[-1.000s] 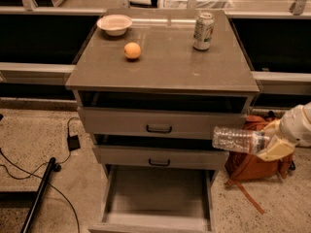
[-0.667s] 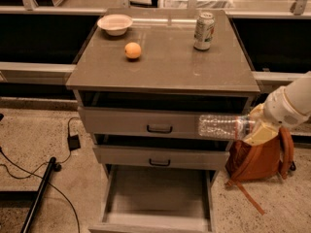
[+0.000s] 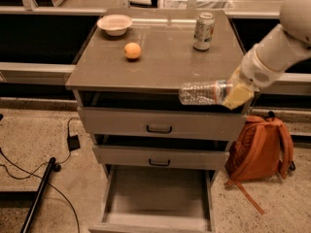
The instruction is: Pick water bottle from bottom drawer and place on counter
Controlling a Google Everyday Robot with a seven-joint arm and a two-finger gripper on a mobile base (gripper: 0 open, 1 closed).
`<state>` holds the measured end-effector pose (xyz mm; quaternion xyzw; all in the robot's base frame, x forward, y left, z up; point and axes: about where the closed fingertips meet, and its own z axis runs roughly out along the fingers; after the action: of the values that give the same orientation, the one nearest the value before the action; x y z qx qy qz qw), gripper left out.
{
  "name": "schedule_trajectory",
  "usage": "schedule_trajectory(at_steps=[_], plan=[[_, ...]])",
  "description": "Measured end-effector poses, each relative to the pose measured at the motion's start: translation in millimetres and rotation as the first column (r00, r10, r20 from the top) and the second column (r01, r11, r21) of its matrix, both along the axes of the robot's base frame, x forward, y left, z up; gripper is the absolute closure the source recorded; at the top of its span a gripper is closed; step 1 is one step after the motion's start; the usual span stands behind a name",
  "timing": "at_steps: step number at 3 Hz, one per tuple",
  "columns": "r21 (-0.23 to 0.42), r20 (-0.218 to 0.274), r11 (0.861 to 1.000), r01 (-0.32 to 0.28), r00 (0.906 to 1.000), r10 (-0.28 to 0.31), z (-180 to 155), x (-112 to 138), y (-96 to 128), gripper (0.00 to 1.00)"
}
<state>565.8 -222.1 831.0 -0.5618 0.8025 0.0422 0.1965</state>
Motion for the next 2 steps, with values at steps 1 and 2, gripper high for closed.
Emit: schedule_trajectory(at_steps=[1,2], plan=[[0.070,-0.009,0.992,0.105,0.9945,-0.105,20.1,38.2,-11.5,1.00],[0.167,-0.023,0.970,0.177,0.9842,-0.176,32.6,70.0,-24.2,1.00]])
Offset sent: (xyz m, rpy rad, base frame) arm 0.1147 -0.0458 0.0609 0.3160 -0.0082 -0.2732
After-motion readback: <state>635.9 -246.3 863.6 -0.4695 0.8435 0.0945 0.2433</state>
